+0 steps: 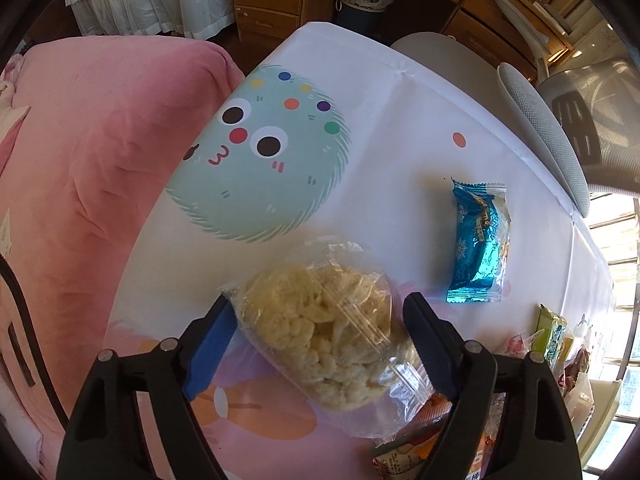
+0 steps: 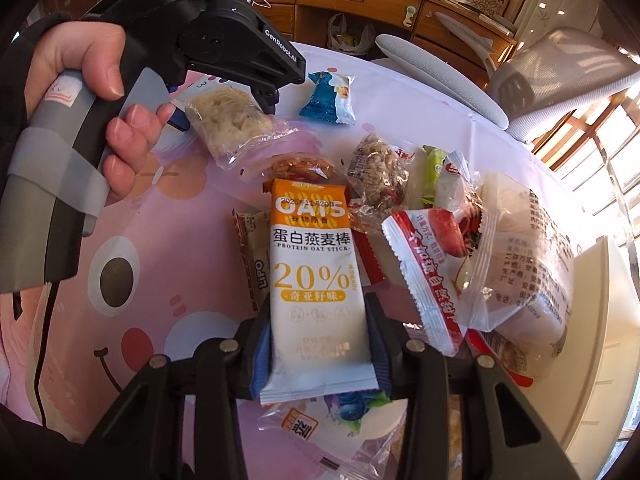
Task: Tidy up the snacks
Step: 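Close the left tool on the puffed-rice bag while the right tool grips the OATS bar, then carry the puffed-rice bag and OATS bar with both tools over the white tray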
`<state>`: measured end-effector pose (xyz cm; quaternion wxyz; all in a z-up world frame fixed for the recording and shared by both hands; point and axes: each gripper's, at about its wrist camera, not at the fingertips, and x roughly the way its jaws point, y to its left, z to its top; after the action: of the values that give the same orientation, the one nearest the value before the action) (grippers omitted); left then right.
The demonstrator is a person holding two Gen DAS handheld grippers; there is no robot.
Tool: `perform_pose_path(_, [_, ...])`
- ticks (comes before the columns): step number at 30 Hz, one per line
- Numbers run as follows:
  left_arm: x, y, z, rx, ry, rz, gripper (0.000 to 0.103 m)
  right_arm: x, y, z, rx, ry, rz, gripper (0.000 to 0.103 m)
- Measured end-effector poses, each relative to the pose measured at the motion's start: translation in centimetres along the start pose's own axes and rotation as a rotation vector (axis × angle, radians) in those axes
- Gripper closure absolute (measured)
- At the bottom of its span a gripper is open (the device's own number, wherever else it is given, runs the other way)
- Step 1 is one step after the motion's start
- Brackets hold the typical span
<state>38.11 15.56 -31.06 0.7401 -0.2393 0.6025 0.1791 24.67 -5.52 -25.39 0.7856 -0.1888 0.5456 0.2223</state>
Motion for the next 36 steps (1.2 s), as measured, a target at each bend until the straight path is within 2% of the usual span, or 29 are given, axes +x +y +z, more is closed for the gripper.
perform_pose_path(7, [-0.8,0.2,-0.4,-0.012,0.014,-0.035,0.048,-0.1,-0.1,0.3,0.02,0.021,0.025,0.062])
perform_pose_path(16, [-2.1,1.2,-1.7,-0.023,0.057,-0.045,0.049,-1.5,0.0,0.2,0.049,0.033,0.041,0.062])
perform_pose_path(24, [-5.2,1.8,-4.4,0.033,0.08,-0.046,0.049,-3.8,0.1,-0.4,0.111,0.033,0.04,0.062])
perform_pose_path(31, [-8.5,2.7,-7.5,0.073,0.125,-0.04,0.049,-6.9,0.1,-1.6,0.183,0.02,0.012,0.062])
perform_pose_path(36, [-11.5,3.6,-10.5,0.135,0.121,-0.082,0.049,-9.7,0.3,-3.3,0.264,0.003,-0.012,0.062])
